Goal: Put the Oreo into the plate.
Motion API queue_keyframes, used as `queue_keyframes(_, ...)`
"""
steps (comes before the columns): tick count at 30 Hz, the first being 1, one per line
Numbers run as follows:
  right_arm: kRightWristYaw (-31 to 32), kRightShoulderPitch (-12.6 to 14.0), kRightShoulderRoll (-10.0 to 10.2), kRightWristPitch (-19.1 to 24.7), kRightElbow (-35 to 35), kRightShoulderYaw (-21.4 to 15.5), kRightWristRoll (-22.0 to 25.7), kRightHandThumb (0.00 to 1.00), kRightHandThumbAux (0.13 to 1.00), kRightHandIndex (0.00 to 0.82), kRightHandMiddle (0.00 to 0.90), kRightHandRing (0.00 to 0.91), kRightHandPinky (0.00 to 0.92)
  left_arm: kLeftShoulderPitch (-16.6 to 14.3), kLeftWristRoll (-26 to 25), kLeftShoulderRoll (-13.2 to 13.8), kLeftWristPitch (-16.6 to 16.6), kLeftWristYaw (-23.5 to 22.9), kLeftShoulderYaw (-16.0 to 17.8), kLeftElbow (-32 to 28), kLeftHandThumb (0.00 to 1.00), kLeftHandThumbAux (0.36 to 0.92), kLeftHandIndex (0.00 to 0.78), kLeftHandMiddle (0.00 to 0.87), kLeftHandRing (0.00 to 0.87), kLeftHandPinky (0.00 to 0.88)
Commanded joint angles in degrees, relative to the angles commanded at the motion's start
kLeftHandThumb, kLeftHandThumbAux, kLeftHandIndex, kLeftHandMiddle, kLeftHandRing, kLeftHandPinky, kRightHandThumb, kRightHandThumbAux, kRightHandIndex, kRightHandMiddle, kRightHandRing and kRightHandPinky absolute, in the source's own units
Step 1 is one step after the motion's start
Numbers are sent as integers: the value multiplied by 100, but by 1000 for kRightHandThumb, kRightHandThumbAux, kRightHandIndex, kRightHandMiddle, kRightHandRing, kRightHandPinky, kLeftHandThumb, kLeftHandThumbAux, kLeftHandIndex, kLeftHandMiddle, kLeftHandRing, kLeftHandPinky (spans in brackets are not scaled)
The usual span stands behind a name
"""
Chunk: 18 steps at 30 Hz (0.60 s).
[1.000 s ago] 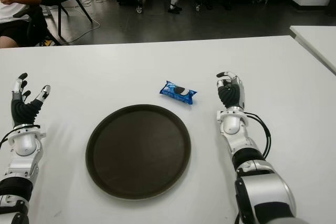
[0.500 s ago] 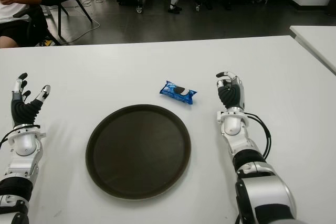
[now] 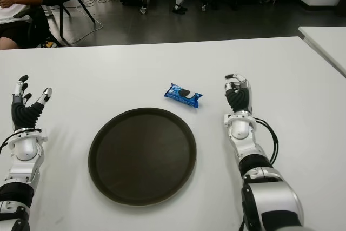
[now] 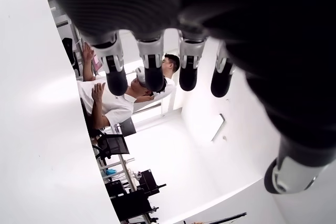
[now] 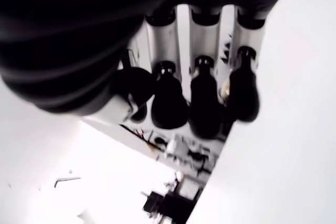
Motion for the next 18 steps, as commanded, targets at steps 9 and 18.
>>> queue_keyframes(9,303,-59,-169,13,277,135,-179,4,497,5,3,3,2,0,0,0,0,0,0,0,0,595,16,0,0,0)
queue_keyframes(18,417,-42,-182,-177,302,135,-158,0,534,0,0,0,0,0,0,0,0,0,0,0,0,595,16,0,0,0)
